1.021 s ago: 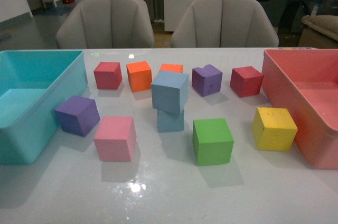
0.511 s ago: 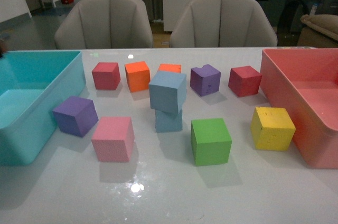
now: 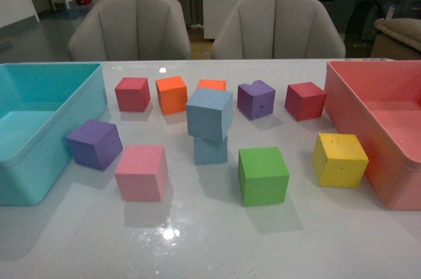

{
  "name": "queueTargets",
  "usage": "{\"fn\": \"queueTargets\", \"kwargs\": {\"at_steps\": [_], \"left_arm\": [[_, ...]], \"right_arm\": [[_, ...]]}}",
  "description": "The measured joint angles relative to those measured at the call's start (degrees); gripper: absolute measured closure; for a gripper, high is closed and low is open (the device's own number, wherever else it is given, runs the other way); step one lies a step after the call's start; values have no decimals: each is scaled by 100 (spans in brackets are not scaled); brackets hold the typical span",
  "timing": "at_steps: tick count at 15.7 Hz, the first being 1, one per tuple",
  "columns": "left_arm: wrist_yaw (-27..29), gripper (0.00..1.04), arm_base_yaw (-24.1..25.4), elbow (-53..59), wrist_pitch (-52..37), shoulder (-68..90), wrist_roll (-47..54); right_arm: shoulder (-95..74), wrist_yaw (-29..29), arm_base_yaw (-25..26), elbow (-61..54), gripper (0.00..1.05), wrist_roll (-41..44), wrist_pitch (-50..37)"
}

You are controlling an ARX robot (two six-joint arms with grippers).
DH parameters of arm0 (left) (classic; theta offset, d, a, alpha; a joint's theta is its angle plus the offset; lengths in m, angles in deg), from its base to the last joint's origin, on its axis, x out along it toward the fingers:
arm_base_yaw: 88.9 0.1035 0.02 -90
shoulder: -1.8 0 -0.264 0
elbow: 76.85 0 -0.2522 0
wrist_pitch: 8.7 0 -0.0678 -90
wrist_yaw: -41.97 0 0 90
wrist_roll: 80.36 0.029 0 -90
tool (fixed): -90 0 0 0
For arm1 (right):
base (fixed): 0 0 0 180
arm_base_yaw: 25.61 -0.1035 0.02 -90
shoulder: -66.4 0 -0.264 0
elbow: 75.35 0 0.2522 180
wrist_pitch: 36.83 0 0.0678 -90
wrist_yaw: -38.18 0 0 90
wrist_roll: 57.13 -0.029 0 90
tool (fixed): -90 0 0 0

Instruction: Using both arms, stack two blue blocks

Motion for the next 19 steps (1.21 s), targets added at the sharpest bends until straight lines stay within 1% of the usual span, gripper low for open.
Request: {"fn": "queueTargets", "kwargs": {"at_steps": [1, 2, 11, 15, 19], "left_arm": [[20, 103, 160, 81, 20, -181, -4], [-52, 103, 136, 232, -160, -221, -2], [-74, 103, 107, 278, 586, -990, 0], [-74, 103, 107, 278, 1386, -1781, 0], [-74, 103, 107, 278, 1961, -2389, 0]], "right_arm": [[0, 2, 0, 0, 6, 0, 2], [0, 0, 0, 0, 6, 0, 2], [0, 0, 0, 0, 6, 0, 0], [0, 2, 0, 0, 6, 0, 0], [0, 2, 0, 0, 6, 0, 2]]}}
